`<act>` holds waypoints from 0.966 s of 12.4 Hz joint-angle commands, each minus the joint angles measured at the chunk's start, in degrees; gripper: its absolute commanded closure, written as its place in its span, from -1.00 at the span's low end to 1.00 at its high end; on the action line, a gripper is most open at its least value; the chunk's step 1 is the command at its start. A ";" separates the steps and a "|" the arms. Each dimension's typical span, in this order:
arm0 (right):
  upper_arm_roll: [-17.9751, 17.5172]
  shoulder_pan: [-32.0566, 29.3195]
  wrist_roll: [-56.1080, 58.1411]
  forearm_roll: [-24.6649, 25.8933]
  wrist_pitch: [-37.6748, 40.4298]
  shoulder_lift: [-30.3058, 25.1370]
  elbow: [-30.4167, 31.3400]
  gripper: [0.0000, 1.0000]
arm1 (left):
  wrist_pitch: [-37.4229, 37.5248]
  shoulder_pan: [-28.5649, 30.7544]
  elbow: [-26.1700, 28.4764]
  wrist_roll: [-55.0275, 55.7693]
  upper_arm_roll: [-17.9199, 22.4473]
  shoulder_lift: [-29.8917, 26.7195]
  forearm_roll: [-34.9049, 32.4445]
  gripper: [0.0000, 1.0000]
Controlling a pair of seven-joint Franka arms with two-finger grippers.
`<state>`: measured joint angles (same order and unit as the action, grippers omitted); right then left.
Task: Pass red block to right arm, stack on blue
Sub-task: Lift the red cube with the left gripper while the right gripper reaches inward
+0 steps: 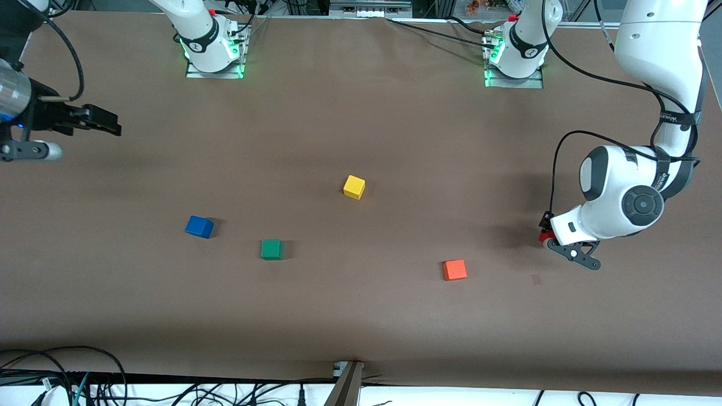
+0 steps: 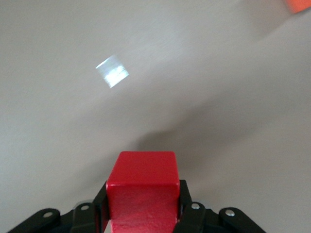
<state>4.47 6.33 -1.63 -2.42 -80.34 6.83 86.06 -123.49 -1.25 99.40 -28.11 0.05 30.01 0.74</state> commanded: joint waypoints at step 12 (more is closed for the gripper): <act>0.19 -3.08 11.28 -47.71 5.26 15.99 -0.19 -1.00 | 17.82 5.12 -10.81 -67.55 -0.57 4.26 56.76 1.00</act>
<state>4.90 4.20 5.95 -43.10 -78.23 19.42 86.31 -109.14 3.01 89.66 -87.70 -0.05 33.09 49.59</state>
